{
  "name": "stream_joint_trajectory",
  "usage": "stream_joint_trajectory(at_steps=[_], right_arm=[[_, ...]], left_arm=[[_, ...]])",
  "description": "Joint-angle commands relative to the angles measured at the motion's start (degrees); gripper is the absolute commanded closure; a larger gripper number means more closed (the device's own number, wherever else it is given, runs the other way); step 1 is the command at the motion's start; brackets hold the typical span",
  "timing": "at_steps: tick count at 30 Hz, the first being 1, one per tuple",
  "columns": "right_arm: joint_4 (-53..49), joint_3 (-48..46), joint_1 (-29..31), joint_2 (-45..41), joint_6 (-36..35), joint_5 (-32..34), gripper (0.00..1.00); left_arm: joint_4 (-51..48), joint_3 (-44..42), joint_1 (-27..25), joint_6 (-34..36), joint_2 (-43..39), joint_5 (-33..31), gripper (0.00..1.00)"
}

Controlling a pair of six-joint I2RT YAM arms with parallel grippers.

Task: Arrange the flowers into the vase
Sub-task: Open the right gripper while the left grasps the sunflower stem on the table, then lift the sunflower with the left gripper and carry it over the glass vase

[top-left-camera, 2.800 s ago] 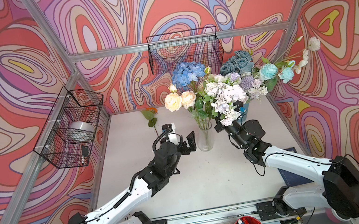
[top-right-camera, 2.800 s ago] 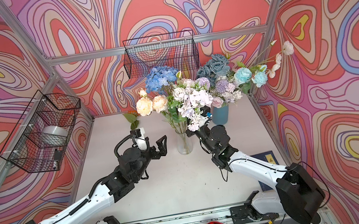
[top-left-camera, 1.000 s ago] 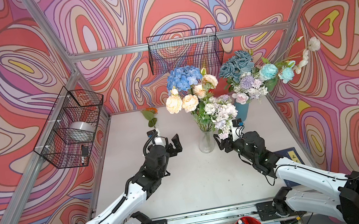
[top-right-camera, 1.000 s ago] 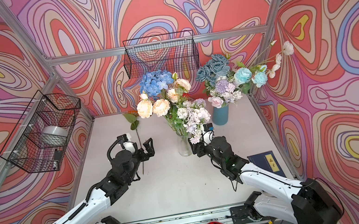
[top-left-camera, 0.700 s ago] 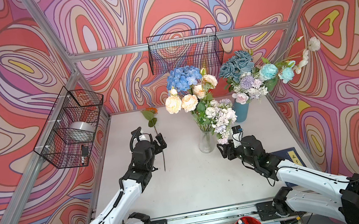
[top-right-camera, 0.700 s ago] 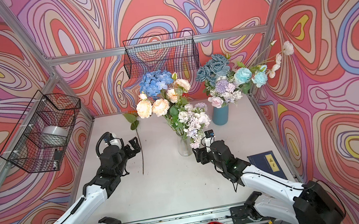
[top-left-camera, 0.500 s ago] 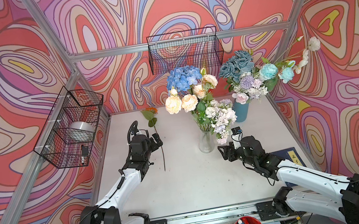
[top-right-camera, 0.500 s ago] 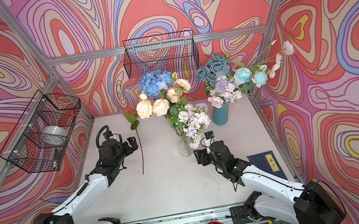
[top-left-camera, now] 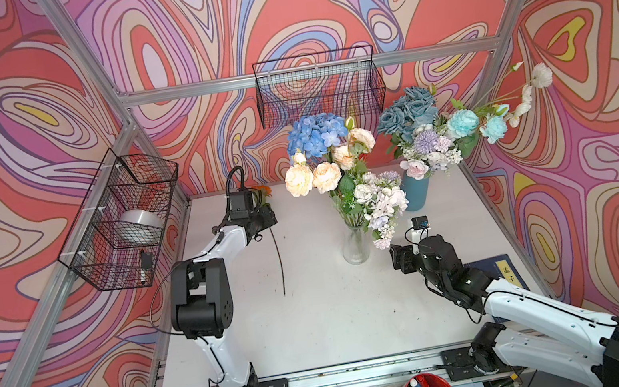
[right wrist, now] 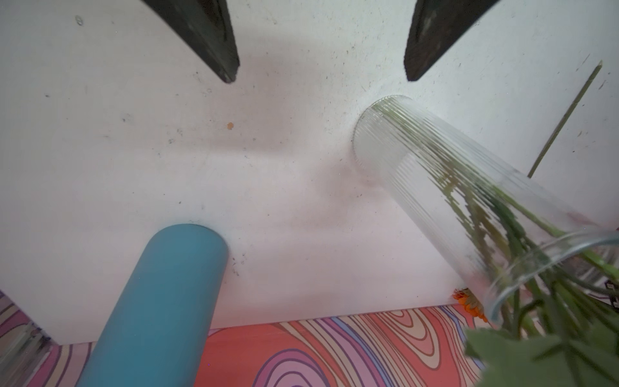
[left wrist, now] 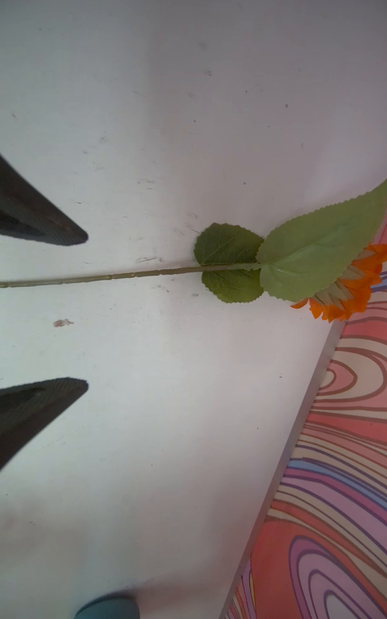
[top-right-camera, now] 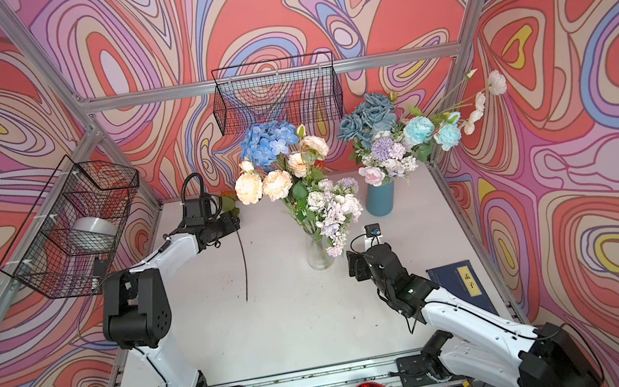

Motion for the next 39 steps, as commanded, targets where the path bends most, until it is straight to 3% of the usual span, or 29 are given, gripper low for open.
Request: stream_joint_trajectory(at_steps=[1, 7, 15, 21, 25, 30, 39], right_arm=[[0.9, 1.5, -0.2, 1.1, -1.5, 4.2, 0.19], [1.6, 2.6, -0.2, 2.4, -2.0, 4.5, 0.19], [0.7, 3.1, -0.2, 1.2, -2.5, 4.7, 0.19], [0.8, 3.2, -0.2, -0.1, -3.1, 3.9, 0.19], [2.0, 3.0, -0.2, -0.9, -4.5, 2.0, 0.18], [4.8, 2.1, -0.2, -2.2, -4.8, -0.6, 0.17], [7.6, 1.9, -0.2, -0.6, -4.1, -0.9, 0.16]], left_arm=[[-13.9, 6.9, 0.2, 2.8, 5.8, 0.3, 0.4], [-20.7, 14.7, 0.2, 2.0, 13.9, -1.3, 0.5], [-22.4, 19.1, 0.3, 0.8, 17.9, -1.9, 0.57], [-26.5, 24.2, 0.3, 0.3, 21.9, -1.9, 0.76], [-27.2, 25.3, 0.3, -0.2, 23.2, -2.2, 1.0], [-21.6, 18.6, 0.2, -0.8, 18.2, -3.7, 1.0], [-8.6, -0.3, 0.3, -3.7, -1.8, -2.0, 1.0]])
